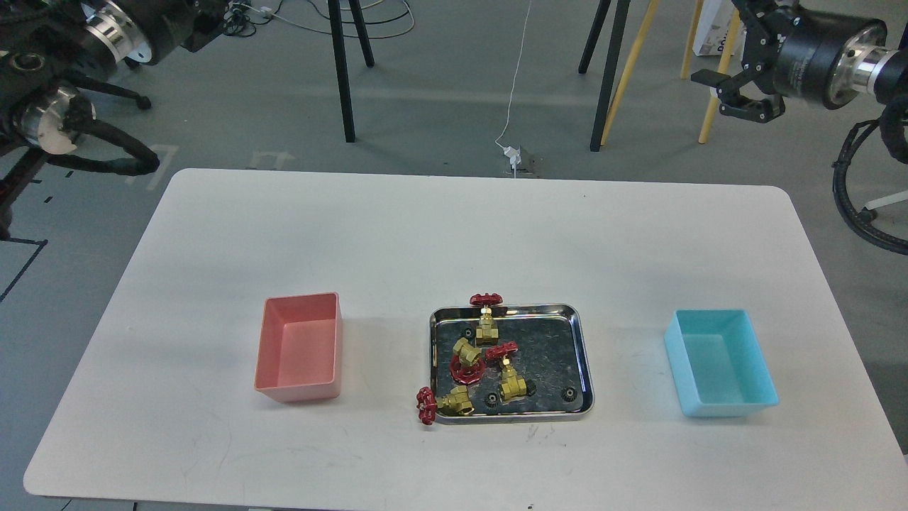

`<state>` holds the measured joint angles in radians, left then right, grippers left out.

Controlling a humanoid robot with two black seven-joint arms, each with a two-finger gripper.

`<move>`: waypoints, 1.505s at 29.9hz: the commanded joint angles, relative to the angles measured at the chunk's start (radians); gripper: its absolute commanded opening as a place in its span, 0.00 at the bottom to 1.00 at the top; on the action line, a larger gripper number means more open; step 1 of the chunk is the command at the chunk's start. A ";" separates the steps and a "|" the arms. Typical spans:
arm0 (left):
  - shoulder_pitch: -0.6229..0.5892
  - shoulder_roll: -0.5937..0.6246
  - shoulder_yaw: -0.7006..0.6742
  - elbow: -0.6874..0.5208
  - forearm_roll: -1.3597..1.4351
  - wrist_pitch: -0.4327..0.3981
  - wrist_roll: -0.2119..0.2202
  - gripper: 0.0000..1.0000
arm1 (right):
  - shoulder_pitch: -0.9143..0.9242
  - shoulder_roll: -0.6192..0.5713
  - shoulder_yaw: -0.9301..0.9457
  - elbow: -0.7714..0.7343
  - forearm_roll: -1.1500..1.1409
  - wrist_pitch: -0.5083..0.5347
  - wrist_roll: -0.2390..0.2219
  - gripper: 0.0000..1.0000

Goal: Place valve in pink box and gear in blue box
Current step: 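Move the left arm forward over the table toward the tray, then lower the left gripper onto a brass valve in the tray and grasp it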

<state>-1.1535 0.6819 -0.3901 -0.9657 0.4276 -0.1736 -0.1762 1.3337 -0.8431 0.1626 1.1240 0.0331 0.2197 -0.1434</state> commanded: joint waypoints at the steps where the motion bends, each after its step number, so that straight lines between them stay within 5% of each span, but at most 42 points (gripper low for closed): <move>1: 0.001 -0.015 -0.051 0.013 0.003 -0.081 -0.026 1.00 | 0.009 0.010 0.002 -0.006 0.001 0.029 -0.007 0.99; 3: 0.006 -0.018 -0.053 0.013 0.003 -0.115 -0.087 1.00 | 0.007 0.015 0.000 -0.003 -0.002 0.050 -0.007 0.99; 11: 0.038 -0.085 -0.067 0.068 -0.001 -0.127 -0.123 1.00 | 0.001 0.048 0.011 -0.018 -0.009 0.050 0.005 0.99; 15: 0.069 -0.180 -0.032 0.076 0.099 -0.112 -0.264 1.00 | 0.007 0.055 0.037 -0.023 -0.012 0.044 0.008 0.99; 18: 0.106 -0.199 0.007 0.007 0.407 0.014 -0.312 1.00 | 0.018 0.055 0.037 -0.046 -0.028 0.044 0.008 0.99; 24: 0.248 -0.237 0.037 -0.109 1.056 0.178 -0.313 1.00 | 0.035 0.055 0.032 -0.070 -0.107 0.021 0.007 0.98; 31: 0.314 -0.240 0.030 -0.148 1.354 0.301 -0.313 1.00 | 0.036 0.052 0.028 -0.070 -0.107 0.015 0.002 0.98; 36: 0.285 -0.284 0.040 -0.039 1.226 0.125 -0.313 1.00 | 0.035 0.052 0.026 -0.072 -0.107 0.015 0.001 0.98; 38: 0.296 -0.317 0.042 -0.039 1.226 0.137 -0.313 1.00 | 0.033 0.050 0.026 -0.072 -0.107 0.015 0.002 0.98; 45: 0.337 -0.373 0.250 0.002 1.508 0.521 -0.313 1.00 | 0.035 0.050 0.023 -0.072 -0.127 0.015 -0.002 0.98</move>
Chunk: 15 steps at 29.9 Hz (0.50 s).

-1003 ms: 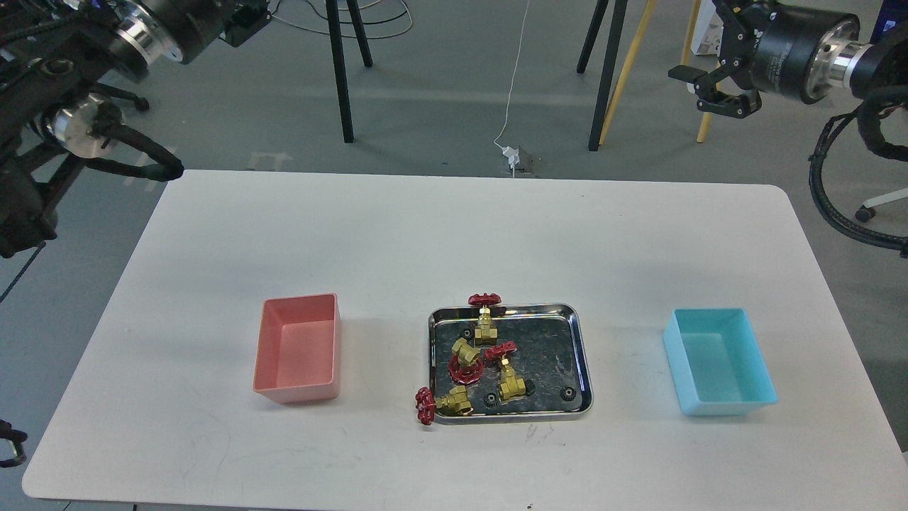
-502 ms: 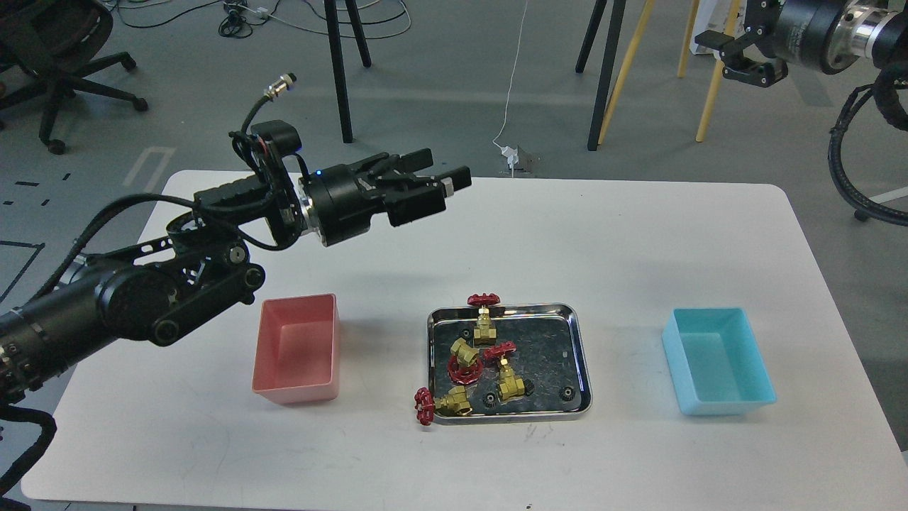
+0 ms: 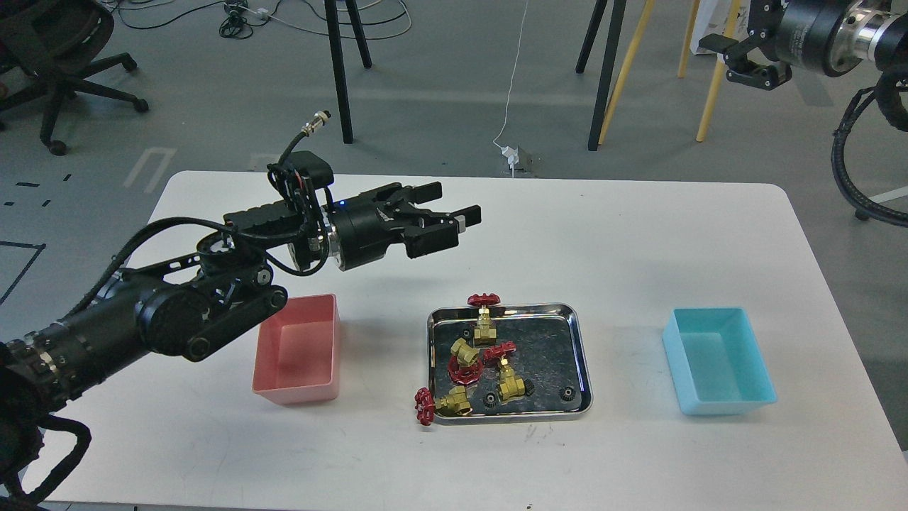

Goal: Place valve in pink box and gear in blue box
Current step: 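Lower the left gripper onto a brass valve in the tray and grasp it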

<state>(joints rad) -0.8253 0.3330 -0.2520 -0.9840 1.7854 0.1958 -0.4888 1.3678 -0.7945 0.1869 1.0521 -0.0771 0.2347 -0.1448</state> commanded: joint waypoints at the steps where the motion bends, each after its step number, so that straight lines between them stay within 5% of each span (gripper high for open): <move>1: 0.017 -0.043 0.135 0.031 0.175 0.180 0.000 1.00 | -0.001 0.001 -0.001 -0.003 -0.032 0.000 -0.001 0.98; 5: 0.136 -0.109 0.157 0.118 0.193 0.293 0.000 1.00 | 0.002 0.011 0.002 -0.014 -0.105 0.000 0.008 0.98; 15: 0.190 -0.301 0.266 0.482 0.198 0.293 0.000 1.00 | -0.004 0.021 -0.001 -0.020 -0.110 0.000 0.008 0.98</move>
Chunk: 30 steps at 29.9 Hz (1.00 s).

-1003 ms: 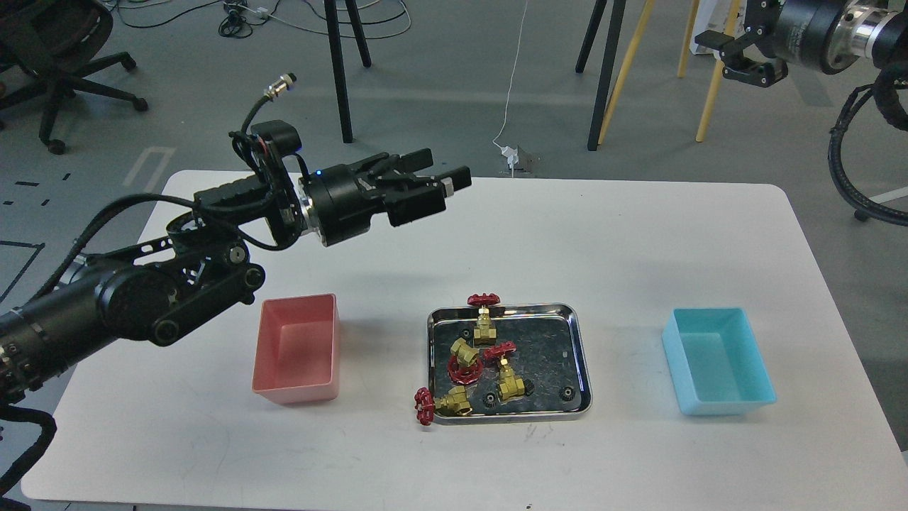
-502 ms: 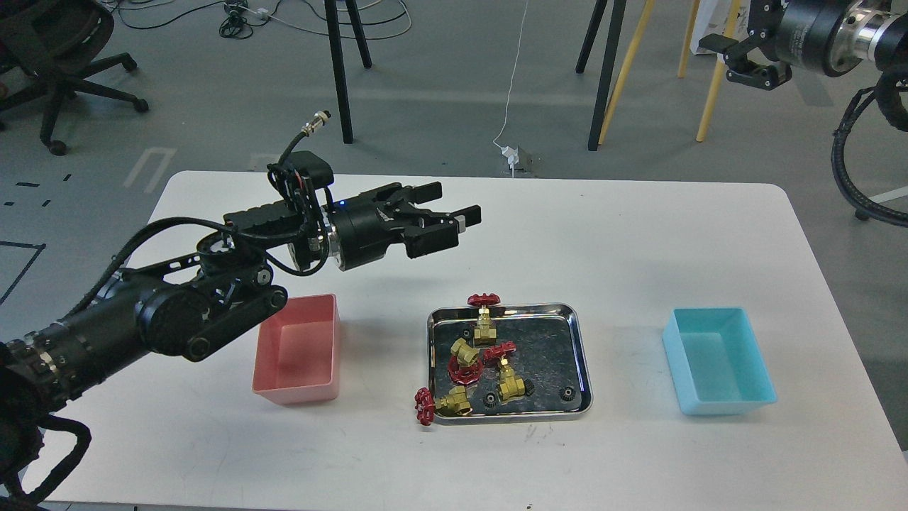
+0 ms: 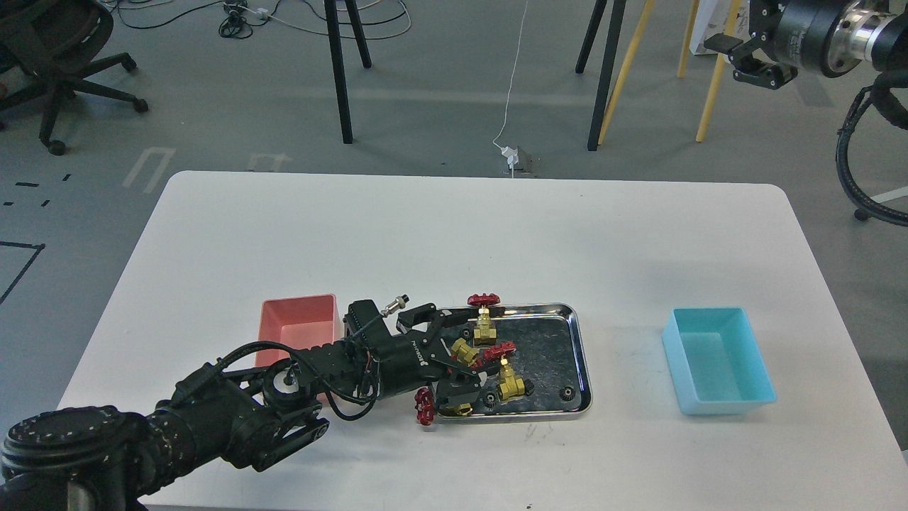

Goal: Place valve in pink box and gear in blue box
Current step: 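Lower the left gripper onto a brass valve in the tray and grasp it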

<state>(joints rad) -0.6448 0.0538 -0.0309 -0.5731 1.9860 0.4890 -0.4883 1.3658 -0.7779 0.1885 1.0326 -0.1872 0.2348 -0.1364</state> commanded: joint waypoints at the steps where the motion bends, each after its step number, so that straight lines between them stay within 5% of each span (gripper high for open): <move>1: 0.010 -0.029 0.048 0.076 -0.004 0.000 0.000 1.00 | -0.002 0.009 -0.003 -0.002 0.000 0.000 0.000 0.98; 30: 0.014 -0.023 0.049 0.073 -0.202 0.000 0.000 0.97 | -0.002 0.058 -0.003 -0.060 -0.001 0.000 0.000 0.98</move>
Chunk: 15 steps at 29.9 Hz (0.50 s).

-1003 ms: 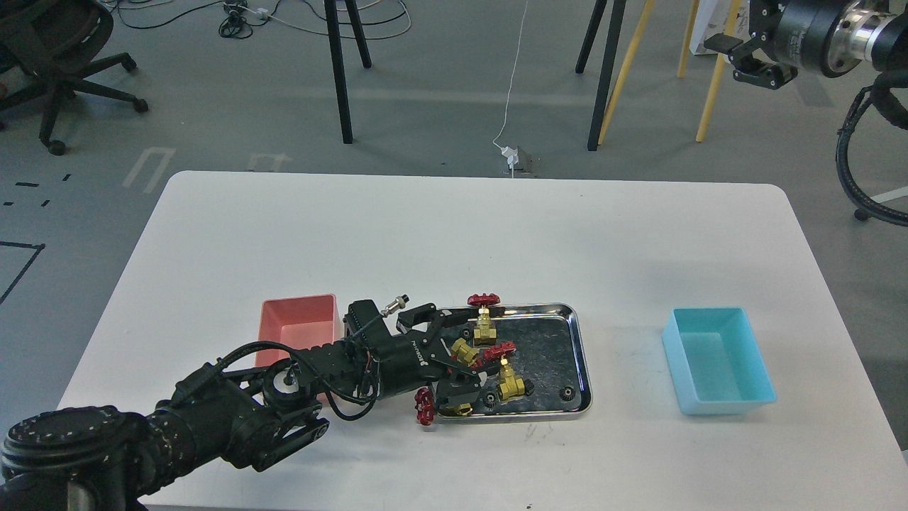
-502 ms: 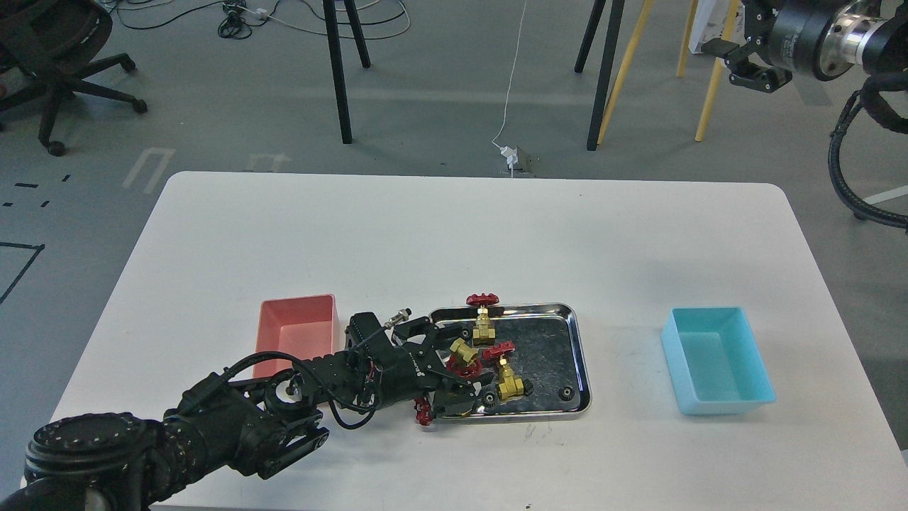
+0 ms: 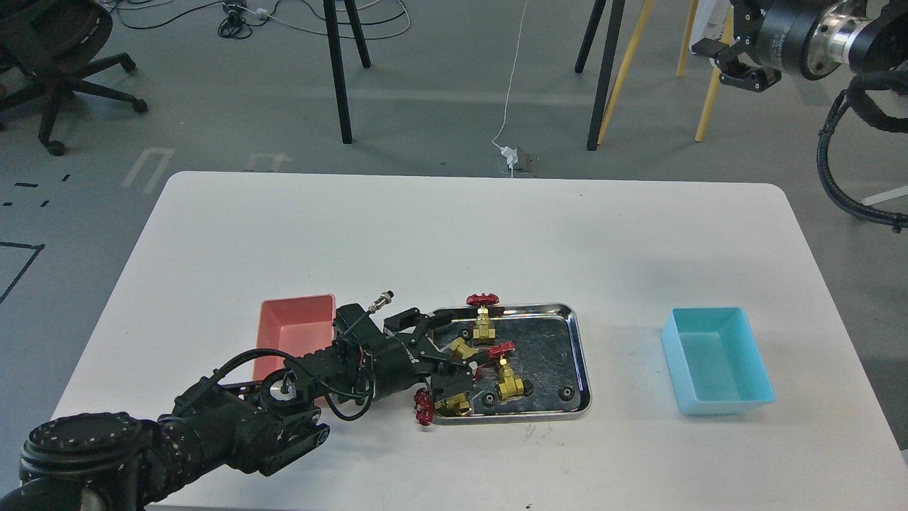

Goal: Place valve in pink box and gear in blue box
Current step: 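Lower the left gripper onto a brass valve in the tray and grasp it, then lift the brass valve and lower it into the pink box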

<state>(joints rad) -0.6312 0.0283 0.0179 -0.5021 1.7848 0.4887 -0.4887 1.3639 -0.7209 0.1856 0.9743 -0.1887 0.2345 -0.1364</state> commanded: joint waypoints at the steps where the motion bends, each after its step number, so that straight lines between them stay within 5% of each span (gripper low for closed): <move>1: 0.001 0.005 0.000 0.002 -0.002 0.000 0.000 0.96 | 0.000 0.002 0.000 -0.002 0.000 0.000 0.000 0.98; 10: -0.001 0.035 0.004 0.000 0.013 0.000 0.000 0.47 | 0.001 0.031 0.000 -0.045 -0.017 0.000 0.000 0.98; 13: -0.001 0.038 0.026 0.002 0.008 0.000 0.000 0.19 | 0.001 0.038 0.000 -0.057 -0.021 0.002 0.000 0.98; 15: -0.002 0.041 0.031 0.004 0.007 0.000 0.000 0.10 | 0.001 0.047 0.000 -0.066 -0.021 0.002 0.000 0.98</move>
<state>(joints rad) -0.6321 0.0648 0.0379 -0.5007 1.7965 0.4887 -0.4887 1.3642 -0.6840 0.1856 0.9204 -0.2087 0.2360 -0.1376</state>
